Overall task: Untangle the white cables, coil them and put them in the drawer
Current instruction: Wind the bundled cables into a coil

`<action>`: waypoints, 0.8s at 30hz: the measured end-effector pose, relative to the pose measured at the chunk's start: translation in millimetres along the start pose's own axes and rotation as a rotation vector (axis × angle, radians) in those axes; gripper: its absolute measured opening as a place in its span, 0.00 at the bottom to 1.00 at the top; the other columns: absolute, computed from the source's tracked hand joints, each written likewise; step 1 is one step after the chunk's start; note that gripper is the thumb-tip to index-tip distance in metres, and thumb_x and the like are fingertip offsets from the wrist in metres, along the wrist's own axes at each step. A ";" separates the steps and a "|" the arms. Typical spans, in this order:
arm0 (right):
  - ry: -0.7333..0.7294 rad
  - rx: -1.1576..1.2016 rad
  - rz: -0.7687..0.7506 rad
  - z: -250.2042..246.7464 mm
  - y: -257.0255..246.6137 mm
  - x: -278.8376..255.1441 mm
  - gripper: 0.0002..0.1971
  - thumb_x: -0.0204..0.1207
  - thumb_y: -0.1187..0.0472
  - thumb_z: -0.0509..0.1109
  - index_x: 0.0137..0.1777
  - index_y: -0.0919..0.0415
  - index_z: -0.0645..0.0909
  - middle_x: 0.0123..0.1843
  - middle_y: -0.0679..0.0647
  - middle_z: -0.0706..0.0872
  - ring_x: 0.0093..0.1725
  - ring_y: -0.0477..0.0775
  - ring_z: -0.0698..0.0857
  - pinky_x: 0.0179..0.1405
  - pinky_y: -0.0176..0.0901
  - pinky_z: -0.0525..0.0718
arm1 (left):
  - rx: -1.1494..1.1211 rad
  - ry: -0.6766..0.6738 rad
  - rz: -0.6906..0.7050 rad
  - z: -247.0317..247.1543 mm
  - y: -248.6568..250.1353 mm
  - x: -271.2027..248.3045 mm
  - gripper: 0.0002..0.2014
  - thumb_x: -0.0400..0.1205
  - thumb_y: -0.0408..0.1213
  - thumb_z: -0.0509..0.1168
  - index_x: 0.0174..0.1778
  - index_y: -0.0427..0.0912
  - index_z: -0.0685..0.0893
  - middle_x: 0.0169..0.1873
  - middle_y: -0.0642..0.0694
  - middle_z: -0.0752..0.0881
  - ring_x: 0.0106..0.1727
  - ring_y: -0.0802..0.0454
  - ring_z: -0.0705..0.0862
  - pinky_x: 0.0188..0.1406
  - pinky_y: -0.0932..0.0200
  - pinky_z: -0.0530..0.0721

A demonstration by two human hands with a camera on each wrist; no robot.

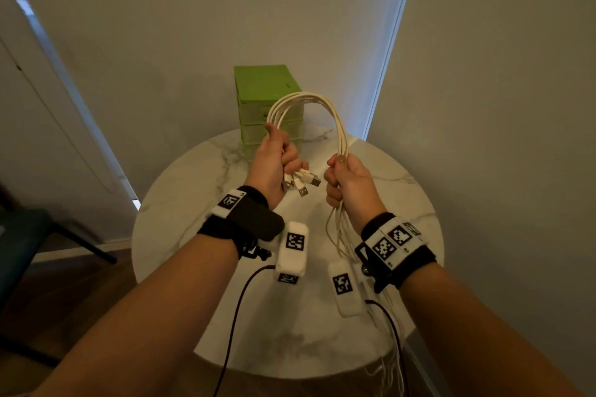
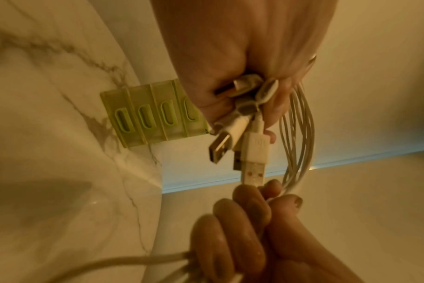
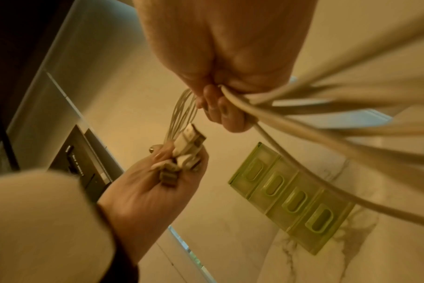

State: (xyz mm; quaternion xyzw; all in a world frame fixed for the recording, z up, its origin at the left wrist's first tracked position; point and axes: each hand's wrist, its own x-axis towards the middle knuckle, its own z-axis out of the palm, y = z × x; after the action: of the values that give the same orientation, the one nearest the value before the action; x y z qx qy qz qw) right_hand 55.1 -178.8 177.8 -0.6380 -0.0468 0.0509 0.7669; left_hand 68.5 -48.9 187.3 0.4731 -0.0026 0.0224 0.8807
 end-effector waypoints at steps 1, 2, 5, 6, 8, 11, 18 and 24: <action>-0.013 -0.009 0.009 1.9 0.5 -1.3 0.13 0.85 0.61 0.49 0.40 0.56 0.69 0.27 0.49 0.66 0.18 0.42 0.62 0.17 0.33 0.61 | -0.051 0.019 -0.013 1.1 0.7 -0.1 0.23 0.85 0.58 0.43 0.30 0.47 0.63 0.15 0.55 0.59 0.15 0.58 0.57 0.21 0.64 0.75; -0.018 -0.014 0.013 3.1 0.9 -2.5 0.13 0.85 0.61 0.49 0.40 0.56 0.69 0.27 0.49 0.66 0.19 0.42 0.62 0.17 0.33 0.61 | -0.085 0.026 -0.025 1.4 1.5 -0.9 0.23 0.85 0.58 0.45 0.29 0.48 0.64 0.15 0.55 0.59 0.15 0.58 0.57 0.20 0.65 0.74; 0.038 -0.026 -0.028 -2.7 0.0 -1.9 0.13 0.85 0.61 0.49 0.39 0.55 0.70 0.27 0.50 0.66 0.19 0.42 0.62 0.18 0.33 0.61 | -0.130 -0.007 -0.064 -1.1 5.8 -7.7 0.23 0.85 0.55 0.51 0.26 0.49 0.63 0.15 0.55 0.59 0.14 0.59 0.57 0.18 0.66 0.72; 0.068 -0.042 -0.044 -6.6 -0.1 -1.3 0.14 0.85 0.62 0.50 0.39 0.55 0.71 0.27 0.50 0.67 0.19 0.43 0.62 0.18 0.34 0.61 | -0.153 -0.018 -0.076 -2.2 7.2 -10.7 0.23 0.85 0.53 0.52 0.25 0.49 0.63 0.14 0.55 0.59 0.13 0.59 0.57 0.18 0.66 0.72; 0.092 -0.073 -0.050 -10.9 1.5 -0.5 0.13 0.85 0.62 0.50 0.40 0.55 0.72 0.27 0.51 0.66 0.19 0.43 0.62 0.18 0.33 0.61 | -0.241 -0.027 -0.101 -2.3 8.4 -14.1 0.22 0.86 0.51 0.53 0.25 0.49 0.63 0.13 0.55 0.59 0.12 0.59 0.57 0.18 0.66 0.71; -0.002 -0.003 0.031 -5.3 6.5 -5.6 0.13 0.85 0.61 0.50 0.43 0.56 0.73 0.25 0.49 0.64 0.18 0.42 0.61 0.17 0.32 0.61 | -0.371 0.004 -0.112 5.3 4.7 -13.7 0.22 0.87 0.51 0.49 0.26 0.48 0.62 0.13 0.54 0.61 0.13 0.59 0.60 0.27 0.64 0.75; -0.038 0.013 0.053 -17.7 0.6 -3.5 0.13 0.85 0.55 0.51 0.51 0.59 0.75 0.21 0.45 0.65 0.17 0.41 0.61 0.16 0.31 0.60 | 0.075 0.153 -0.029 2.9 0.3 -10.6 0.19 0.87 0.51 0.46 0.32 0.47 0.64 0.19 0.53 0.59 0.16 0.57 0.57 0.17 0.68 0.71; 0.228 -0.695 -0.106 -66.3 15.7 16.3 0.11 0.83 0.55 0.55 0.56 0.60 0.75 0.33 0.48 0.75 0.34 0.50 0.74 0.28 0.36 0.69 | 0.165 -0.031 -0.177 -17.5 31.6 -11.3 0.18 0.86 0.49 0.54 0.31 0.47 0.67 0.13 0.57 0.62 0.11 0.62 0.58 0.13 0.70 0.65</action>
State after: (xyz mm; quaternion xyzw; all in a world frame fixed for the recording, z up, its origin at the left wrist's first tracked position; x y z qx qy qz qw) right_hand 80.1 -238.3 150.4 -0.8586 -0.0085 -0.0792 0.5064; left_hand 55.6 -17.3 203.7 0.5426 0.0275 -0.0624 0.8372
